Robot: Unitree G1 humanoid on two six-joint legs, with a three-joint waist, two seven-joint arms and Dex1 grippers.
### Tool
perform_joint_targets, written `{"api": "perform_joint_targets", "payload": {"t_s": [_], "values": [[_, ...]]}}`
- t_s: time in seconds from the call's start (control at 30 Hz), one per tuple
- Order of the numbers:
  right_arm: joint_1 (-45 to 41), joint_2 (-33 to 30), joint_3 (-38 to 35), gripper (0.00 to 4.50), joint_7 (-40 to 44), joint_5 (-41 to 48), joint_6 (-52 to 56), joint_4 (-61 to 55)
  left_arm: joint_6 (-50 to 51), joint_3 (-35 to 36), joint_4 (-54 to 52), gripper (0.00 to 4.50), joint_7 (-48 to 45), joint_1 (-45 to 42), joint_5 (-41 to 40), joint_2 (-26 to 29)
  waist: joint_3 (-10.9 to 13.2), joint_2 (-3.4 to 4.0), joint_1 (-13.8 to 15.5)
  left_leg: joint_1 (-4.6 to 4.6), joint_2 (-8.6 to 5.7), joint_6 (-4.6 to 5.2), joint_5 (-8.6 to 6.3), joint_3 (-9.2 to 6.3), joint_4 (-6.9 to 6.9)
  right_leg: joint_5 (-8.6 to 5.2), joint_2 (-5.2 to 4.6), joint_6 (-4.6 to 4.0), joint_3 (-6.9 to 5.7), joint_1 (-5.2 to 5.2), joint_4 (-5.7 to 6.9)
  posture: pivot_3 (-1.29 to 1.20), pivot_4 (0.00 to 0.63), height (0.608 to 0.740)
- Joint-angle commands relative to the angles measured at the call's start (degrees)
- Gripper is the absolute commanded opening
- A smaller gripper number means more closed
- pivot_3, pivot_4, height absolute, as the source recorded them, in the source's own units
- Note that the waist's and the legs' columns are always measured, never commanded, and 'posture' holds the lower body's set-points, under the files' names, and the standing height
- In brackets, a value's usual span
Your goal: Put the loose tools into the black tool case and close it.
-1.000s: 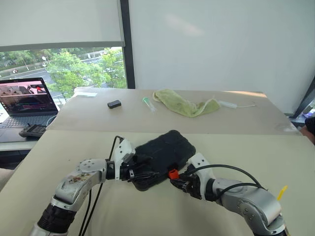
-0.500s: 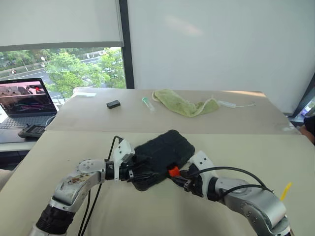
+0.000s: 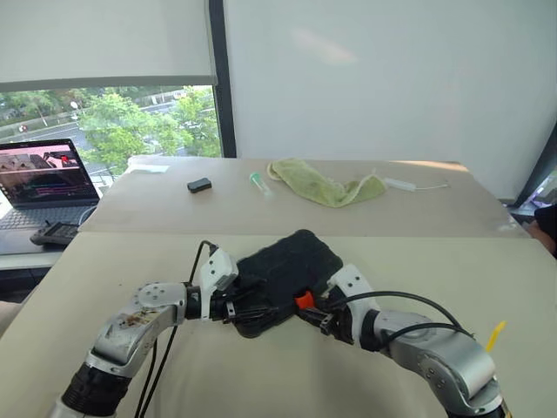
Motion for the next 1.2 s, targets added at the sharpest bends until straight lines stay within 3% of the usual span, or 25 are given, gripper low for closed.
{"api": "perform_joint_targets", "payload": {"t_s": [0.03,0.07,0.27,0.37,0.63,0.93,1.2], "values": [[-0.54,-1.28,-1.40,3.03,1.36,-0.41,-3.22,-2.37,1.92,-2.57,1.89,3.75,-0.18,2.17,1.76,0.55,0.00,0.00,0.02,0.00,0.00,0.00,0.00,0.00,0.00,0.00,0.00,0.00,0.00,0.00,0.00,0.00,0.150,0.740],[-0.10,-1.67,-2.09,3.34,1.97,0.50,-2.56,-3.31,1.95,-2.55,1.88,3.75,-0.13,2.19,1.75,0.52,0.00,0.00,0.03,0.00,0.00,0.00,0.00,0.00,0.00,0.00,0.00,0.00,-0.01,0.00,0.00,0.00,0.150,0.740],[3.11,-5.82,-7.94,3.34,4.61,4.71,0.99,-8.68,1.84,-2.57,1.71,3.75,0.16,2.66,1.77,0.41,-0.01,0.00,0.31,-0.04,-0.01,0.03,-0.02,0.00,-0.01,0.00,-0.05,0.01,-0.02,0.00,-0.04,0.00,0.150,0.740],[4.78,-6.83,-10.27,2.62,5.38,7.14,2.60,-9.69,1.76,-2.57,1.68,3.75,0.19,2.74,1.81,0.43,-0.01,0.00,0.42,-0.02,0.01,0.05,-0.04,0.00,-0.02,-0.01,-0.06,0.02,-0.04,0.02,-0.04,0.00,0.150,0.740],[2.27,-4.78,-7.87,0.02,4.71,7.84,2.05,-5.24,1.16,-2.62,2.13,3.75,0.01,2.77,2.33,0.63,-0.02,0.01,0.39,0.01,0.01,0.05,-0.04,0.00,-0.02,-0.01,-0.05,0.01,0.01,0.02,-0.04,0.00,0.150,0.740],[-4.29,-1.99,-0.80,0.02,4.99,2.54,-2.56,5.76,0.49,-3.08,2.44,3.75,0.11,2.70,2.84,0.40,-0.02,0.01,0.29,0.00,-0.01,0.05,-0.04,0.01,-0.02,-0.01,-0.05,0.01,0.01,0.02,-0.03,0.00,0.150,0.740],[-6.99,-0.26,0.15,0.02,6.87,0.30,-6.12,9.19,-0.36,-3.06,2.46,3.75,0.09,3.27,3.57,-0.16,-0.02,0.02,-0.12,0.04,0.02,-0.01,0.01,0.01,0.00,0.03,0.00,-0.04,0.04,0.01,0.03,0.00,0.150,0.740]]}}
